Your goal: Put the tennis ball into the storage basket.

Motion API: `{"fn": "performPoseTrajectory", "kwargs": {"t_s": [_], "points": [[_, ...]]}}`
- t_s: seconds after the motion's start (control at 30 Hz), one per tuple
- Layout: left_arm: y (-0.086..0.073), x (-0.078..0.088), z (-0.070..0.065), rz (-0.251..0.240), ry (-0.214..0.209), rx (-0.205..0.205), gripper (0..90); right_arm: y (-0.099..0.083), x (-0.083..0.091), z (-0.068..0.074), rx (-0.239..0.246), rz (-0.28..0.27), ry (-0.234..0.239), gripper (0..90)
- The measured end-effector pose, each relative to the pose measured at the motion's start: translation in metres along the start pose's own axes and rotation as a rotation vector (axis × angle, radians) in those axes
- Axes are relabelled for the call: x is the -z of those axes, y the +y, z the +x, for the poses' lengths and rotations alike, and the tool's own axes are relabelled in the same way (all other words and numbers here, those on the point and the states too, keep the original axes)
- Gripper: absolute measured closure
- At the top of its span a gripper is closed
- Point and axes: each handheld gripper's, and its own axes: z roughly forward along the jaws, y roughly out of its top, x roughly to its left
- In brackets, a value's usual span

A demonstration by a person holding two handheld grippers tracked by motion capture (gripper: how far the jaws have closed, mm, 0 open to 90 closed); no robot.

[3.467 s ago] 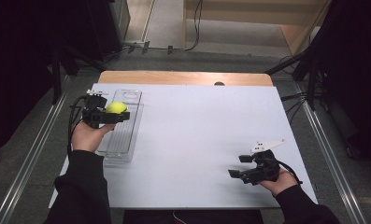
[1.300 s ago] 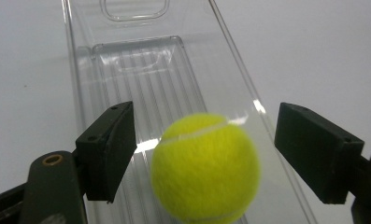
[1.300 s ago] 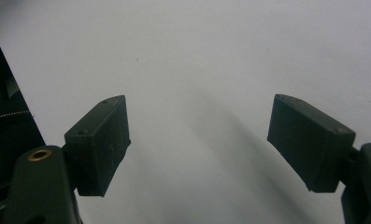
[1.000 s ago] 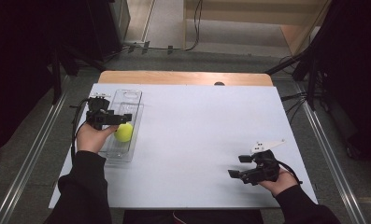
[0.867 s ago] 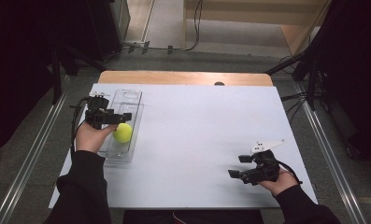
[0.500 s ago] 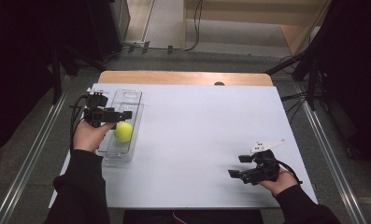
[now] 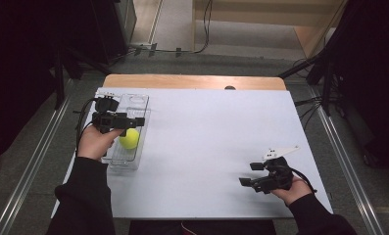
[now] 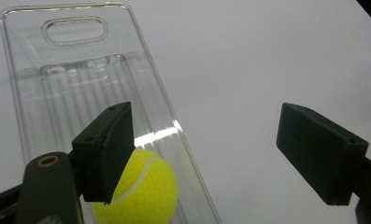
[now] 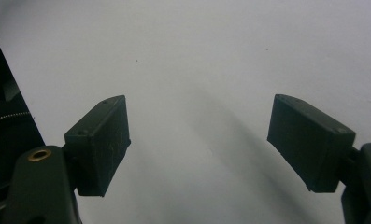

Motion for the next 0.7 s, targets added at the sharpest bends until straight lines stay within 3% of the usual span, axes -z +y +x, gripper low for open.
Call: {"fn": "performPoseTrajectory", "kwargs": {"t_s": [0.7], "points": [[0.001, -0.007, -0.017, 0.011, -0.075, -0.045, 20.3, -0.001, 0.001, 0.001, 0.004, -0.001, 0.002, 18.9]]}}
